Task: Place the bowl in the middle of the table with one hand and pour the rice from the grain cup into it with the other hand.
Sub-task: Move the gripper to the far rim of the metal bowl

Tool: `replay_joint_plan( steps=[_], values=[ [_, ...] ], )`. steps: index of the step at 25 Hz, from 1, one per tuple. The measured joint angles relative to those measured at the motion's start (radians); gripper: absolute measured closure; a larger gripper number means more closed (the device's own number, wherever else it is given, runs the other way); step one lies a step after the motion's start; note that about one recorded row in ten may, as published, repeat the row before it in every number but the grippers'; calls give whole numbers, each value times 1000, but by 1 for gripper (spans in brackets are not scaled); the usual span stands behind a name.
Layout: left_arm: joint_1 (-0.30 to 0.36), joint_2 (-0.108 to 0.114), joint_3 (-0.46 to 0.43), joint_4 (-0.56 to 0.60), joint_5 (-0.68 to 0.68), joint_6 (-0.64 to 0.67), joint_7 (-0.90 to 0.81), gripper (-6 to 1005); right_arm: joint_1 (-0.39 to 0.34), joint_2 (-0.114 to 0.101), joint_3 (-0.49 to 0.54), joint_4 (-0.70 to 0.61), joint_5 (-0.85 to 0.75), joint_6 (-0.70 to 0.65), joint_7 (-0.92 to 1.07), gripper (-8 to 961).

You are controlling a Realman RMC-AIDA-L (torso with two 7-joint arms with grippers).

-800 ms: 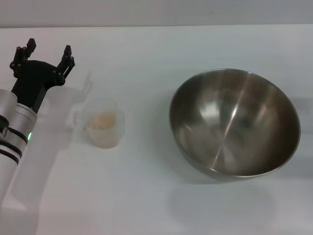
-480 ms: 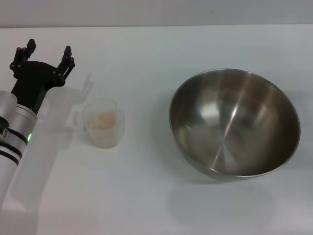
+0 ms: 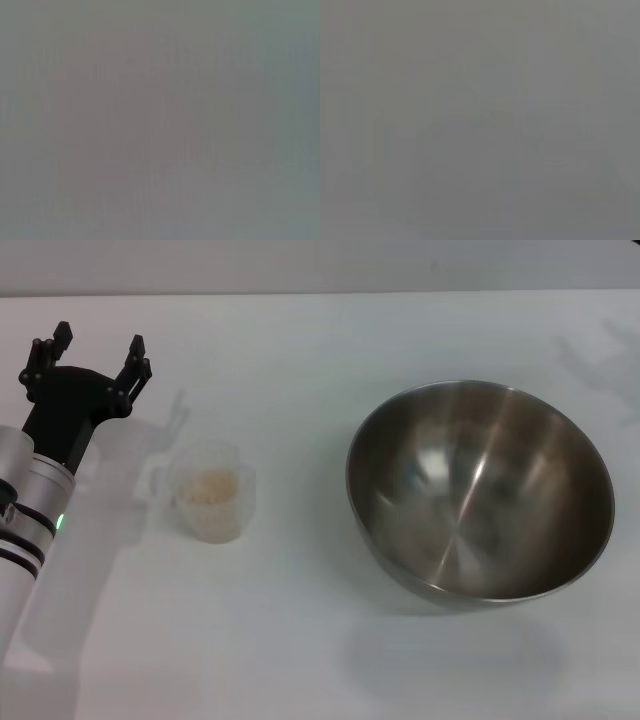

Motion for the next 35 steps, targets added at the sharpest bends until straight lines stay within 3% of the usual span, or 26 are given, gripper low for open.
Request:
replay_joint_plan(
  steps=[1, 3, 6, 9, 11, 16, 20, 21, 26, 35],
  values=[
    [0, 0, 0, 0, -1, 0, 0, 157, 19, -5, 10, -127, -250, 16, 258, 122],
    [0, 0, -1, 0, -1, 1, 0, 158, 30, -8, 16, -169, -327, 40, 337, 122],
    [1, 0, -6, 2, -2, 3, 1, 158, 96, -18, 58, -369, -698, 251, 699, 123],
    [2, 1, -9, 4, -2, 4, 1, 158, 130, -27, 72, -439, -824, 360, 820, 123],
    [3, 2, -26, 9, -2, 8, 15, 158, 202, -46, 131, -480, -913, 550, 957, 123],
    [3, 0, -37, 5, -2, 17, 63, 159, 320, -75, 281, -438, -928, 831, 1035, 124],
    [3, 2, -45, 4, -3, 27, 64, 159, 352, -97, 312, -424, -970, 897, 1052, 124],
    [3, 2, -52, 5, -3, 29, 64, 160, 372, -113, 319, -420, -1047, 923, 1059, 124],
    [3, 1, -62, 9, -4, 30, 64, 160, 413, -131, 320, -390, -1218, 955, 1064, 124],
    [2, 3, -75, 11, -3, 28, 63, 161, 484, -139, 308, -211, -1253, 975, 1059, 123]
  ],
)
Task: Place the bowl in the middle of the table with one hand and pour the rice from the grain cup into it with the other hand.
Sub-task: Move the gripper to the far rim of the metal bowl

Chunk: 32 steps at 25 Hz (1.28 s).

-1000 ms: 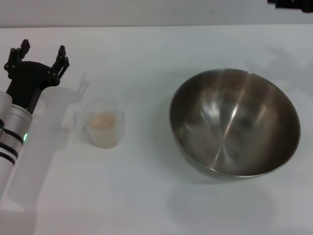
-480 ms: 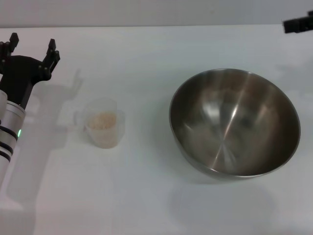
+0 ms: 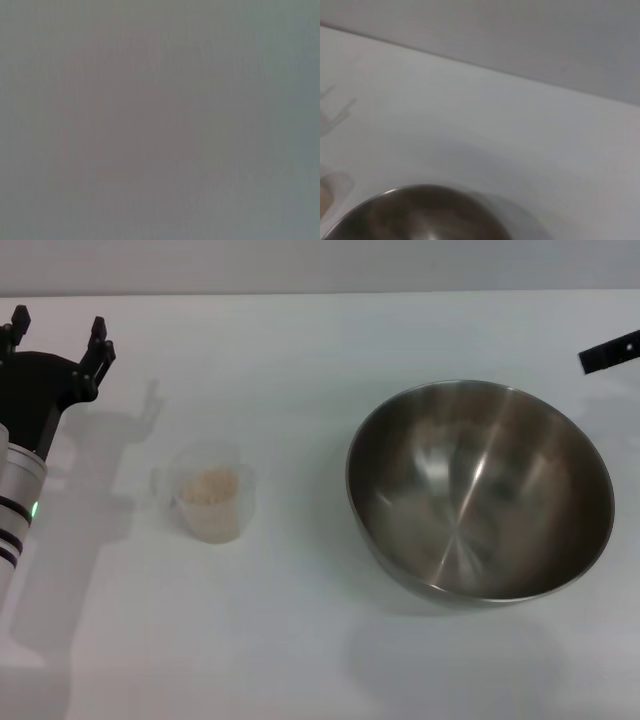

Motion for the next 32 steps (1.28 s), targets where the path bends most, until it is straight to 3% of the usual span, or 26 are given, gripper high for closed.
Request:
replay_joint_plan(
  steps=[12, 19, 32],
  values=[
    [3, -1, 6, 11, 0, 1, -1, 163, 32, 9, -43, 138, -42, -68, -28, 124],
    [9, -1, 8, 11, 5, 2, -4, 163, 52, 34, -53, 228, -44, -100, -67, 123],
    [10, -3, 9, 10, 6, 0, -2, 165, 66, 37, -88, 340, -47, -181, -104, 124]
  ],
)
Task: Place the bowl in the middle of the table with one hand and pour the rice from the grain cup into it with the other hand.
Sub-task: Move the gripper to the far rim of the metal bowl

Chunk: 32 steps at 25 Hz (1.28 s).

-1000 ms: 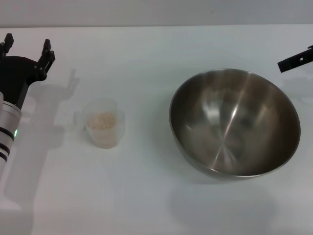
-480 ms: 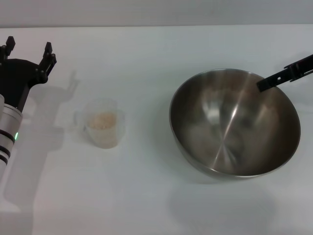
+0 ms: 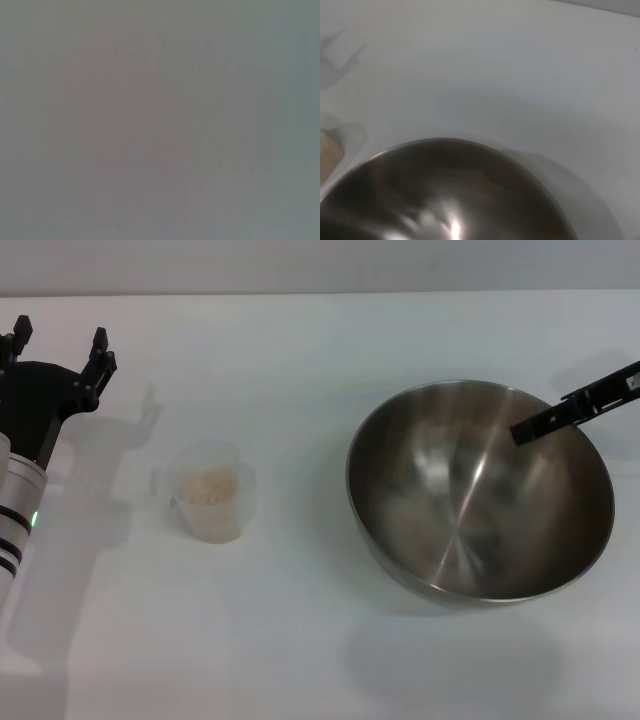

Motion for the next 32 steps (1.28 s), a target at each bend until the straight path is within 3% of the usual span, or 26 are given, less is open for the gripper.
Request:
replay_joint_plan(
  steps=[13, 18, 29, 32],
  values=[
    [-3, 2, -2, 1, -4, -5, 1, 166, 12, 12, -52, 20, -48, -33, 0, 123],
    [-7, 2, -4, 2, -4, -6, 1, 167, 14, 12, -53, 16, -48, -40, 4, 285],
    [-9, 3, -6, 4, -3, -6, 1, 168, 19, 11, -45, 24, -48, -44, 3, 743],
    [-9, 3, -4, 4, -3, -6, 1, 168, 17, 11, -45, 24, -48, -44, 2, 808]
  ],
)
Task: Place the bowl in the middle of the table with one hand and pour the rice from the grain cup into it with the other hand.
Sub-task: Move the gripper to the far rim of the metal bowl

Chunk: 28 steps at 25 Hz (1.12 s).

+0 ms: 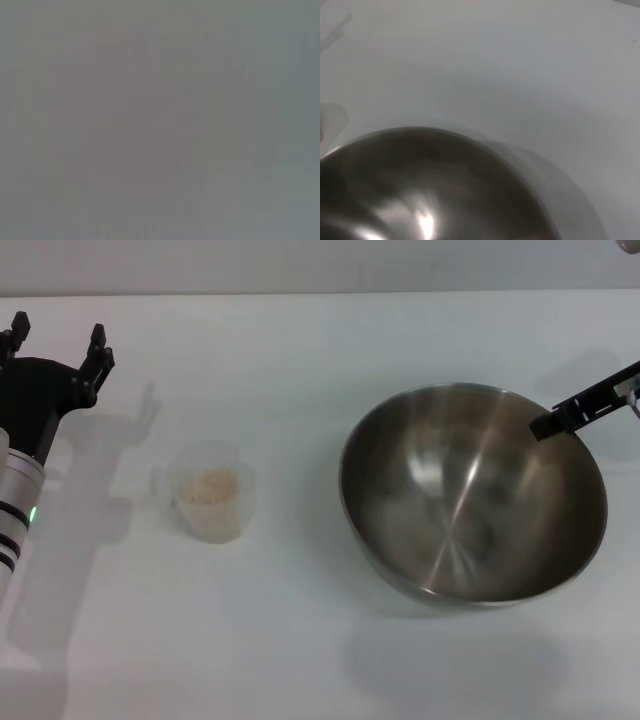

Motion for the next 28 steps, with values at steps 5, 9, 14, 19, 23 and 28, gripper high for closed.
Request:
replay_joint_plan(
  steps=[5, 9, 14, 19, 23, 28],
  values=[
    [1, -1, 3, 0, 1, 0, 0, 169, -7, -3, 0, 1, 2, -1, -2, 915],
    [2, -3, 4, -3, 4, 1, 0, 169, -24, -1, 18, -20, 16, 0, -18, 931],
    [6, -3, 5, -7, 4, 4, 0, 170, -45, 13, 101, -68, 33, 4, -42, 921],
    [10, -3, 7, -9, 4, 6, 0, 170, -60, 12, 196, -78, 74, 0, -58, 912],
    [11, -3, 7, -10, 4, 6, 0, 171, -68, 11, 264, -79, 77, -12, -70, 904],
    [6, -3, 7, -9, 5, 6, 0, 171, -81, 16, 319, -71, 78, -82, -66, 894]
  ],
)
